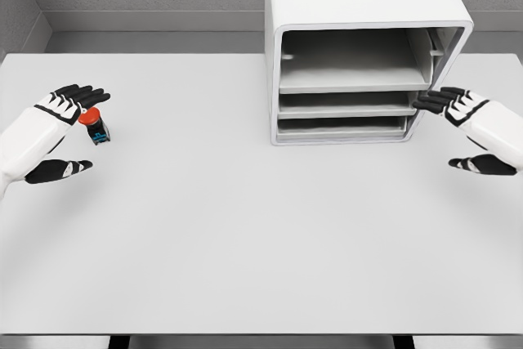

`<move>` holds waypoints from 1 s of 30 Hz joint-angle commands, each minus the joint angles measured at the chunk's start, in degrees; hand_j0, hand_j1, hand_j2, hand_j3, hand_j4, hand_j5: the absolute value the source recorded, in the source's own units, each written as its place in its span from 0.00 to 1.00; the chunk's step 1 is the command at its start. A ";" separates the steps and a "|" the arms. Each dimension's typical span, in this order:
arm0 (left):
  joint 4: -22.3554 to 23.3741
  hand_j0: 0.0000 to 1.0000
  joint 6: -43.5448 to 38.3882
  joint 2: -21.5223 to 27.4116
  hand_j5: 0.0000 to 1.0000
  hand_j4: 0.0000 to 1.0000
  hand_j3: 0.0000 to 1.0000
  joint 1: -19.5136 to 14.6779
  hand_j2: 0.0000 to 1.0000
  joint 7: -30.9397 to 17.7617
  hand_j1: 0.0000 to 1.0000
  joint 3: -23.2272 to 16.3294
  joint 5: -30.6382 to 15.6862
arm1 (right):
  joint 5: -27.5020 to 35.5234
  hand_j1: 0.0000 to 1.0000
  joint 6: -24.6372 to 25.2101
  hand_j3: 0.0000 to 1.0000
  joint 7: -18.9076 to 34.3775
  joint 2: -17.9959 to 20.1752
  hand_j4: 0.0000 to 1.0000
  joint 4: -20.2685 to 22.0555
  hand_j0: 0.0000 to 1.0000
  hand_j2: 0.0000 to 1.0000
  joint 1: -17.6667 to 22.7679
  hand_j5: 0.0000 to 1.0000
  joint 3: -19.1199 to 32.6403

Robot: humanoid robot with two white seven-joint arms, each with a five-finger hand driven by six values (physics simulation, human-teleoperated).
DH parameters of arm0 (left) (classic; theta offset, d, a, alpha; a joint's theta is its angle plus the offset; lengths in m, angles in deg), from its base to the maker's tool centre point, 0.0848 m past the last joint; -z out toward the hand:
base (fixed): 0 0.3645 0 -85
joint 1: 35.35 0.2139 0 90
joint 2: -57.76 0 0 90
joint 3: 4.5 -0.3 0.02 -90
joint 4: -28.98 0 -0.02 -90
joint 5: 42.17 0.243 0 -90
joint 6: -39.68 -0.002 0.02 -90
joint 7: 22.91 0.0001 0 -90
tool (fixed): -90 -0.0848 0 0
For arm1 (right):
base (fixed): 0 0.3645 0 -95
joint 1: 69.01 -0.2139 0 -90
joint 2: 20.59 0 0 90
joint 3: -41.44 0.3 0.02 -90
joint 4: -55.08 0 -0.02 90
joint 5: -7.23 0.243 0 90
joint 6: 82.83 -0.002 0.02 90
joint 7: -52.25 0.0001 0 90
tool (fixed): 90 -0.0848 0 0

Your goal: Slide open multi-storey tabletop storage cabinets and put open load switch and slide close multi-storey tabletop storage cabinets

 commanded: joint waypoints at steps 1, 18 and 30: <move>0.06 1.00 -0.09 0.02 1.00 1.00 1.00 0.09 1.00 -0.01 1.00 0.02 -0.37 | 0.25 1.00 0.03 1.00 -0.23 0.32 1.00 0.73 1.00 1.00 0.00 1.00 -0.41; 12.10 1.00 -0.09 -0.06 1.00 1.00 1.00 -15.47 1.00 -13.80 1.00 -3.76 8.42 | 0.25 0.83 0.03 0.83 7.33 -7.76 0.83 7.23 0.83 0.83 -0.79 0.83 -0.15; 20.01 1.00 -0.09 5.91 1.00 1.00 1.00 -24.60 1.00 -14.68 1.00 -16.49 8.24 | -0.27 0.84 0.03 0.84 7.86 -16.11 0.84 5.30 0.84 0.84 -7.64 0.84 -3.57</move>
